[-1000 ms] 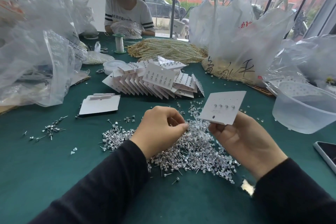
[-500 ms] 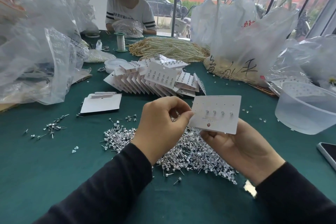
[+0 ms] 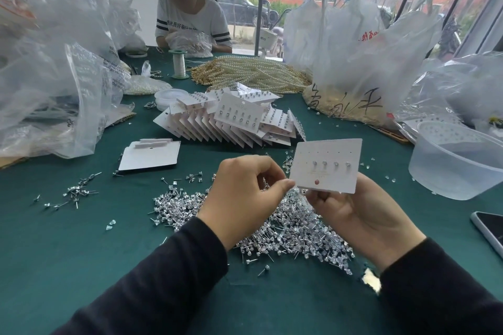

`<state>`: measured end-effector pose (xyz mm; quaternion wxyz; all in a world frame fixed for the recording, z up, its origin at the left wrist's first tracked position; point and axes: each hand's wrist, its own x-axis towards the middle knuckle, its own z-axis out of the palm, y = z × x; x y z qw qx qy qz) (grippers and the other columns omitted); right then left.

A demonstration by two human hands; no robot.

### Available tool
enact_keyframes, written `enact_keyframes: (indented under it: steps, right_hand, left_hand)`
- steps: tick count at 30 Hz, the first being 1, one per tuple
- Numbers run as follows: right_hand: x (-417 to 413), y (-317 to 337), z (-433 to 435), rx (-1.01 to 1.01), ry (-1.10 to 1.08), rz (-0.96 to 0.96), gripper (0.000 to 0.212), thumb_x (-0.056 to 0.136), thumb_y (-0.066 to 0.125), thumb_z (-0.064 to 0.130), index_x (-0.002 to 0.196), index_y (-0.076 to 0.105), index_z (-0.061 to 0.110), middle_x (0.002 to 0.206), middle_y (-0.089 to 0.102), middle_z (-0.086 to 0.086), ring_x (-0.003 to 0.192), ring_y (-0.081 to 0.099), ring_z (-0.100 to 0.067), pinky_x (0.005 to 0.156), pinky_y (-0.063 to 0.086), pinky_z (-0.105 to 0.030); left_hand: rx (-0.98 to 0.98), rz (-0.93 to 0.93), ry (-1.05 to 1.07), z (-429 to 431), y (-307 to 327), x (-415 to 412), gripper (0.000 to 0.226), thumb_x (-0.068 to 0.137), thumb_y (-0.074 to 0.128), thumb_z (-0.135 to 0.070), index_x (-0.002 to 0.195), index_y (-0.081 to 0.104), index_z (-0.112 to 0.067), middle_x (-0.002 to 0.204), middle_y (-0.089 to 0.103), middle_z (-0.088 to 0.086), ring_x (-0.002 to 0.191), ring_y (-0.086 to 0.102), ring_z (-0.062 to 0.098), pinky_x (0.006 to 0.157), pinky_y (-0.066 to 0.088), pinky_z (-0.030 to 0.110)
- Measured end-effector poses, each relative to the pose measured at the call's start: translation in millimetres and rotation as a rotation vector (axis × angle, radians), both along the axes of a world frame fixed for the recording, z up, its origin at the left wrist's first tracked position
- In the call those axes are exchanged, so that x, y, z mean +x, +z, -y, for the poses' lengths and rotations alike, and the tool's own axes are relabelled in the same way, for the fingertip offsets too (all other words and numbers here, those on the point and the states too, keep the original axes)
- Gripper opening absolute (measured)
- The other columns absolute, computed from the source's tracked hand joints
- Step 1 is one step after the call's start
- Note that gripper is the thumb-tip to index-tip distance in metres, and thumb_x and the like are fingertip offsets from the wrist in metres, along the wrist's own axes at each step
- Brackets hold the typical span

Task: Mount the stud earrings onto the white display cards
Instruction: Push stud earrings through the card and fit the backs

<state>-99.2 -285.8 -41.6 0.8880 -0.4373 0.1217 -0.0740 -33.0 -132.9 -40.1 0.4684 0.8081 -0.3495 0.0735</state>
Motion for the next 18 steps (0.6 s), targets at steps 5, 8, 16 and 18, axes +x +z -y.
enact_keyframes:
  steps: [5,8,16,18]
  right_hand:
    - [3.1,-1.5,3.2,-0.029,-0.082,-0.055,0.023,0.072,0.053,0.008,0.092,0.064,0.009,0.080,0.070,-0.006,0.065,0.059,-0.012,0.061,0.048,-0.022]
    - [3.5,-1.0,6.0,-0.017,-0.125,-0.094,0.021,0.088,0.044,0.006,0.095,0.063,0.009,0.078,0.069,-0.005,0.064,0.055,-0.011,0.057,0.046,-0.021]
    - [4.1,1.9,6.9,0.012,-0.166,-0.131,0.021,0.092,0.042,0.007,0.090,0.063,0.008,0.078,0.064,-0.006,0.063,0.048,-0.011,0.062,0.041,-0.025]
    - [4.4,1.8,5.9,-0.016,-0.160,-0.132,0.021,0.092,0.042,0.007,0.090,0.063,0.008,0.080,0.064,-0.007,0.064,0.050,-0.012,0.062,0.041,-0.024]
  left_hand:
    - [0.330,0.065,-0.148,0.4,-7.0,-4.0,0.012,0.082,0.061,-0.019,0.086,0.073,-0.018,0.080,0.069,-0.007,0.061,0.048,-0.002,0.058,0.032,-0.002]
    - [0.366,-0.028,-0.217,-1.4,-5.7,-2.7,0.016,0.076,0.059,-0.016,0.081,0.074,-0.021,0.071,0.060,-0.017,0.065,0.049,-0.009,0.060,0.032,-0.002]
    - [0.474,0.141,0.040,3.8,-17.3,11.1,0.041,0.082,0.057,-0.043,0.119,0.057,-0.024,0.113,0.052,-0.005,0.109,0.041,0.012,0.097,0.030,0.031]
    - [0.600,0.170,0.020,9.8,-18.9,11.1,0.054,0.081,0.053,-0.052,0.128,0.049,-0.024,0.120,0.049,-0.003,0.115,0.038,0.015,0.101,0.026,0.037]
